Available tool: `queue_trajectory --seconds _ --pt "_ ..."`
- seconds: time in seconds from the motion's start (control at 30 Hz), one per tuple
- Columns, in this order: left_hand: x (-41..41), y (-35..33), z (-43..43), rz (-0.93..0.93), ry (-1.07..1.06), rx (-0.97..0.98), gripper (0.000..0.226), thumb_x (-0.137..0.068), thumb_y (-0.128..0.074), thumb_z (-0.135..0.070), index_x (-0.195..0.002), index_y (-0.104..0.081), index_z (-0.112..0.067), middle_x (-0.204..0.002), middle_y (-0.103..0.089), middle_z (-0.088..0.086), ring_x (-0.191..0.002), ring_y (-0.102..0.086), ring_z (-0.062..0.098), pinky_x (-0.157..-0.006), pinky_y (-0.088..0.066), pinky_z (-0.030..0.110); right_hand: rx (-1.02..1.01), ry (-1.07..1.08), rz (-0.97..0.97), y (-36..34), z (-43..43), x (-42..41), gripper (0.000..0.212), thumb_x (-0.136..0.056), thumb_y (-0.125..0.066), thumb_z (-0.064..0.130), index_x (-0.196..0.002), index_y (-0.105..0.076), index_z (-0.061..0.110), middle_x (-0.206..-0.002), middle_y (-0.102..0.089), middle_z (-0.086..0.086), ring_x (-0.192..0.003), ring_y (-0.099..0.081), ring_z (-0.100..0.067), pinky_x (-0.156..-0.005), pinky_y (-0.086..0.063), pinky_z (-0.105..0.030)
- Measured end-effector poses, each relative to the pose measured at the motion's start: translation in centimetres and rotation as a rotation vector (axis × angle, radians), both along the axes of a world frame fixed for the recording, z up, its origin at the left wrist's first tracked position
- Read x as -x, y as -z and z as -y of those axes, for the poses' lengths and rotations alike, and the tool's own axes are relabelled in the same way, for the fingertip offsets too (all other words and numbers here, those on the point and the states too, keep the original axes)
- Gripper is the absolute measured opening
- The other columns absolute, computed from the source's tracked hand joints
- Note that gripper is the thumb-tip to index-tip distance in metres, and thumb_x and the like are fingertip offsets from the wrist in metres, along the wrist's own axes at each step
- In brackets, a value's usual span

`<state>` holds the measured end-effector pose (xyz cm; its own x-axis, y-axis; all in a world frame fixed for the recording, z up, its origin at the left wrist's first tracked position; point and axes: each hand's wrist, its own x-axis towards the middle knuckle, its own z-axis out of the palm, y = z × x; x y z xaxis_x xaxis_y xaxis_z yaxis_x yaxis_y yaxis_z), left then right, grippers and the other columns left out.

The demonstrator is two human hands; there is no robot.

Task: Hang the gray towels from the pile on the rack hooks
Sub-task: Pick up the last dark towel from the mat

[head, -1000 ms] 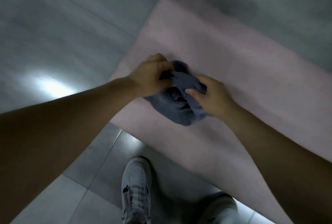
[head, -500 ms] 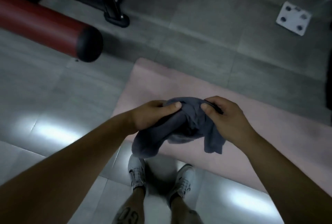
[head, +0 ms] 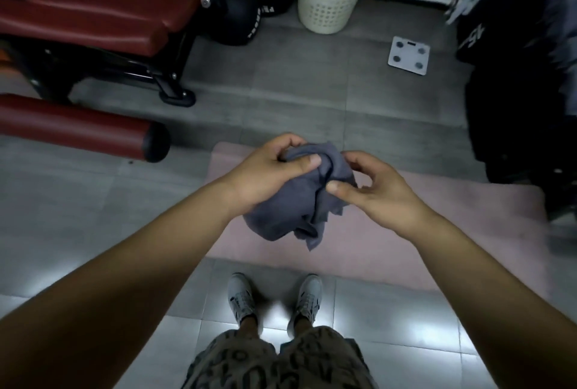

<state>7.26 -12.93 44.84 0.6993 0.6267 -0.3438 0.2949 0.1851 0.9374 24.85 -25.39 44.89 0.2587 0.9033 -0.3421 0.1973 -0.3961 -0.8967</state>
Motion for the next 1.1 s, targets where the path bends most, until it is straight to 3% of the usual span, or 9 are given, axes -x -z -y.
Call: queue_trajectory --seconds 0.07,0.17,0.33,0.5,0.6,0.73,0.93,1.03,1.1 --pt "-0.4 -1.4 0.6 0.029 0.023 0.041 0.016 -0.091 -0.071 -0.019 -0.104 -0.064 -0.014 -0.089 -0.068 -0.010 -0.085 -0.064 -0.004 -0.076 -0.048 0.013 -0.059 0.055 0.010 -0.7 0.1 0.1 0.024 -0.086 -0.077 0.016 -0.108 -0.067 0.013 -0.092 -0.072 0.000 -0.078 -0.063 -0.005 -0.068 -0.047 -0.013" --pt "-0.1 -2.6 0.3 0.076 0.050 0.188 0.031 -0.089 -0.074 -0.019 -0.117 -0.064 -0.010 -0.107 -0.072 0.002 -0.104 -0.067 0.011 -0.093 -0.052 0.027 -0.147 0.150 -0.056 -1.9 0.0 -0.4 0.005 -0.091 -0.070 0.010 -0.092 -0.067 0.005 -0.074 -0.068 0.006 -0.068 -0.060 -0.005 -0.065 -0.047 -0.017" --pt "0.3 -3.1 -0.5 -0.083 0.133 0.193 0.038 -0.088 -0.074 -0.038 -0.120 -0.065 -0.020 -0.115 -0.073 0.000 -0.111 -0.068 0.016 -0.100 -0.052 0.037 -0.143 0.231 -0.022 -3.7 0.0 -1.4 0.016 -0.095 -0.068 0.019 -0.087 -0.070 0.006 -0.080 -0.069 -0.006 -0.071 -0.062 -0.012 -0.066 -0.053 -0.024" --pt "0.6 -4.9 -1.7 -0.460 0.322 -0.030 0.046 -0.081 -0.064 -0.070 -0.109 -0.064 -0.033 -0.105 -0.070 -0.018 -0.099 -0.064 0.002 -0.086 -0.048 0.021 -0.123 0.249 0.070 -4.0 -0.6 -1.4 0.023 -0.097 -0.064 0.021 -0.081 -0.070 0.005 -0.073 -0.065 -0.001 -0.067 -0.058 -0.007 -0.064 -0.050 -0.021" --pt "1.1 -5.4 -2.3 -0.522 0.418 0.063 0.040 -0.083 -0.062 -0.069 -0.105 -0.065 -0.035 -0.107 -0.072 -0.016 -0.098 -0.065 -0.001 -0.084 -0.047 0.018 -0.121 0.235 0.119 -4.3 -0.8 -1.4 0.027 -0.097 -0.064 0.023 -0.079 -0.069 0.004 -0.069 -0.061 0.000 -0.063 -0.054 -0.007 -0.060 -0.046 -0.021" --pt "1.1 -4.4 -2.3 -0.289 0.210 0.204 0.035 -0.086 -0.075 -0.040 -0.111 -0.065 -0.017 -0.105 -0.075 -0.001 -0.096 -0.072 0.010 -0.088 -0.056 0.028 -0.081 0.261 0.147 -4.3 -0.9 -2.1 0.040 -0.094 -0.069 0.027 -0.072 -0.055 -0.003 -0.065 -0.048 -0.005 -0.060 -0.043 -0.013 -0.054 -0.038 -0.025" --pt "-0.2 -4.3 -2.2 0.051 0.067 0.372 0.040 -0.089 -0.072 -0.010 -0.125 -0.058 -0.020 -0.116 -0.071 0.016 -0.106 -0.070 0.029 -0.086 -0.056 0.039 -0.027 0.190 -0.014 -4.5 0.0 -3.2 0.035 -0.089 -0.074 0.015 -0.071 -0.045 0.014 -0.068 -0.041 -0.010 -0.066 -0.034 -0.023 -0.053 -0.031 -0.031" --pt "-0.9 -4.4 -2.1 0.145 0.102 0.376 0.048 -0.088 -0.072 -0.006 -0.132 -0.057 -0.017 -0.125 -0.067 0.020 -0.115 -0.066 0.034 -0.091 -0.054 0.041 -0.054 0.171 -0.039 -4.9 0.3 -3.2 0.025 -0.085 -0.077 0.023 -0.100 -0.061 0.012 -0.081 -0.061 -0.009 -0.071 -0.055 -0.024 -0.065 -0.046 -0.036" --pt "-1.5 -4.4 -1.9 0.190 0.135 0.377 0.050 -0.085 -0.072 -0.007 -0.132 -0.057 -0.014 -0.126 -0.066 0.019 -0.117 -0.065 0.033 -0.093 -0.053 0.039 -0.046 0.146 -0.062 -5.3 0.5 -3.0 0.062 -0.076 -0.076 0.037 -0.133 -0.054 0.027 -0.105 -0.066 0.001 -0.078 -0.067 -0.014 -0.069 -0.053 -0.028"
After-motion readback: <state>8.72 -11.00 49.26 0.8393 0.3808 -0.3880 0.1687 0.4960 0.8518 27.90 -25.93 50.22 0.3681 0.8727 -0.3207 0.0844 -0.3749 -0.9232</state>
